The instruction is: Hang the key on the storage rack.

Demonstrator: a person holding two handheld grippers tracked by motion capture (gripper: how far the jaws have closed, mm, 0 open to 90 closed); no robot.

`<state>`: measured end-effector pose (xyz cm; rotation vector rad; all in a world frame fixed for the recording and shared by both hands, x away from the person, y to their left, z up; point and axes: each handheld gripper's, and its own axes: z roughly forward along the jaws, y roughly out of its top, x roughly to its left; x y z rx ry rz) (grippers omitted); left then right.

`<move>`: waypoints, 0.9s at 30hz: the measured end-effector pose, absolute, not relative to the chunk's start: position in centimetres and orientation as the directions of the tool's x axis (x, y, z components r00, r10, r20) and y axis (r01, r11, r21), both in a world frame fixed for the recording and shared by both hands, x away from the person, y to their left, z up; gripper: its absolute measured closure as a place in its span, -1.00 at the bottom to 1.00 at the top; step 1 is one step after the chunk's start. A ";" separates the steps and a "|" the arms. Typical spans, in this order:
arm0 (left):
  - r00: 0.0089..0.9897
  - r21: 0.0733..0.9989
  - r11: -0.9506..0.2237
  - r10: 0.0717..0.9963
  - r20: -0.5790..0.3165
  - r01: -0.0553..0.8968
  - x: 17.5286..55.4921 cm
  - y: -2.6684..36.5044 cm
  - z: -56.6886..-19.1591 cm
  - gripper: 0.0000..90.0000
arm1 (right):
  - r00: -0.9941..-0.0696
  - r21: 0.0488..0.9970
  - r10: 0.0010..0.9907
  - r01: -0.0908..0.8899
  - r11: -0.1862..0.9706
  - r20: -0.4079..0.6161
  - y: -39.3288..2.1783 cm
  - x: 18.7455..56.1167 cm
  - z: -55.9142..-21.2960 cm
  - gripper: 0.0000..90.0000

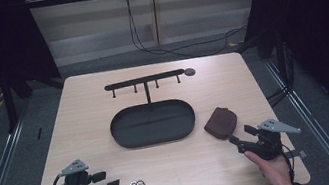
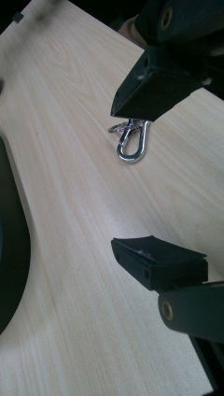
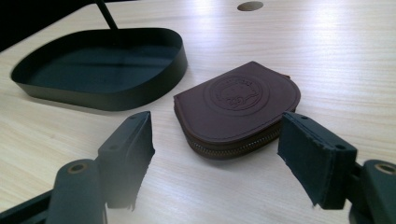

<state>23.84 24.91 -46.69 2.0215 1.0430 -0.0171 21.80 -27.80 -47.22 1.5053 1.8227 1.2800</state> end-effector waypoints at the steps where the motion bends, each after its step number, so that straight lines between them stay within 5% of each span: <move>1: 0.654 0.668 -0.299 0.659 -0.372 0.682 23.9 25.0 -46.7 -0.33 | -0.317 0.850 0.924 0.526 -0.016 0.214 -27.8 21.8 -47.2 -0.45; 5: 0.651 0.671 -0.290 0.660 -0.376 0.682 23.8 25.0 -46.7 -0.31 | -0.332 0.845 0.917 0.534 -0.009 0.220 -27.6 21.7 -47.2 -0.49; 13: 0.696 0.685 -0.317 0.606 -0.386 0.656 23.6 24.8 -45.8 0.14 | -0.325 0.842 0.919 0.540 -0.015 0.224 -27.6 21.4 -47.0 -0.50; 22: 0.693 0.669 -0.350 0.631 -0.349 0.655 24.0 24.5 -44.7 0.05 | -0.314 0.821 0.915 0.570 -0.034 0.255 -27.7 21.3 -46.8 -0.56; 27: 0.729 0.660 -0.420 0.616 -0.297 0.623 23.9 23.8 -44.3 0.25 | -0.317 0.818 0.910 0.574 -0.040 0.267 -27.7 21.4 -46.9 -0.58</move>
